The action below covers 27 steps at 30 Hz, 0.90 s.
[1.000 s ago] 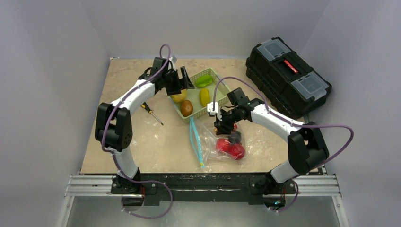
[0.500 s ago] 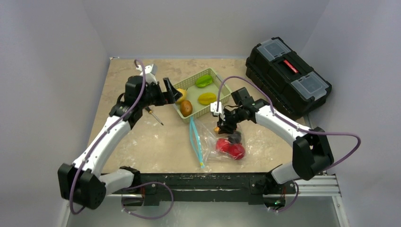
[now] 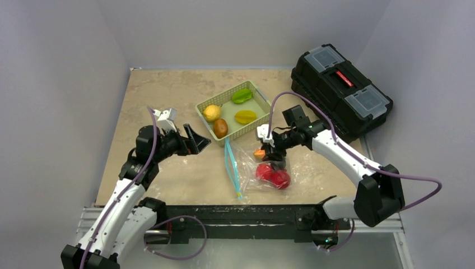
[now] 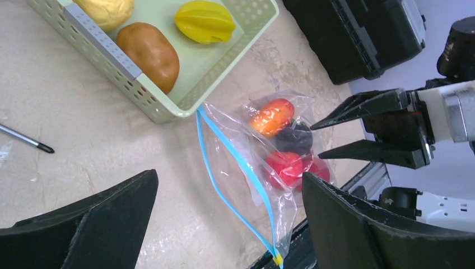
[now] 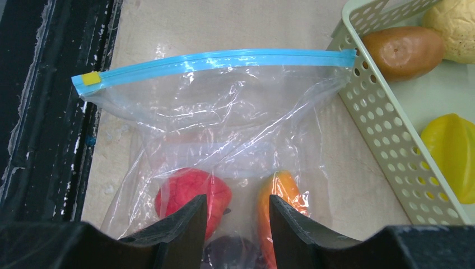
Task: Open the zip-top bag and remove the fake food
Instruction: Pick up the fake fruit from the zipper food storage bag.
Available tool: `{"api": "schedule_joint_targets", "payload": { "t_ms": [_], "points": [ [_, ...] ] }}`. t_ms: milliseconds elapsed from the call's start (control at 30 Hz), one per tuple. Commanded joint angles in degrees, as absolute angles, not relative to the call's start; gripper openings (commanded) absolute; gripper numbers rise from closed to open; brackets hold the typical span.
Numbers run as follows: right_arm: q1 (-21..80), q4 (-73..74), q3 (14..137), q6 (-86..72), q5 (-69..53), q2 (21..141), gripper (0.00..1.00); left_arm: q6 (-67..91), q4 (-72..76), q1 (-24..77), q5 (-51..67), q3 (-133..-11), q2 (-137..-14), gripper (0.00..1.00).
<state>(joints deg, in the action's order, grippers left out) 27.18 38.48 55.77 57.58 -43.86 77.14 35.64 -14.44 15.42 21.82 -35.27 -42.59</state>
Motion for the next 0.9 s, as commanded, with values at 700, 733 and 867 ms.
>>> {"api": "schedule_joint_targets", "payload": {
  "t_ms": [700,733,867],
  "points": [
    [24.3,43.9,56.0,65.1,-47.7,75.8,0.46,40.9,-7.7,18.2,28.0,-20.9,-35.5,1.00],
    [24.2,43.8,56.0,65.2,-47.7,75.8,0.46,40.9,-7.7,18.2,28.2,-20.6,-35.2,1.00],
    [24.1,43.9,55.8,65.5,-47.7,75.8,0.45,41.5,-7.0,18.2,28.8,-19.4,-34.4,1.00]
  ]
}}
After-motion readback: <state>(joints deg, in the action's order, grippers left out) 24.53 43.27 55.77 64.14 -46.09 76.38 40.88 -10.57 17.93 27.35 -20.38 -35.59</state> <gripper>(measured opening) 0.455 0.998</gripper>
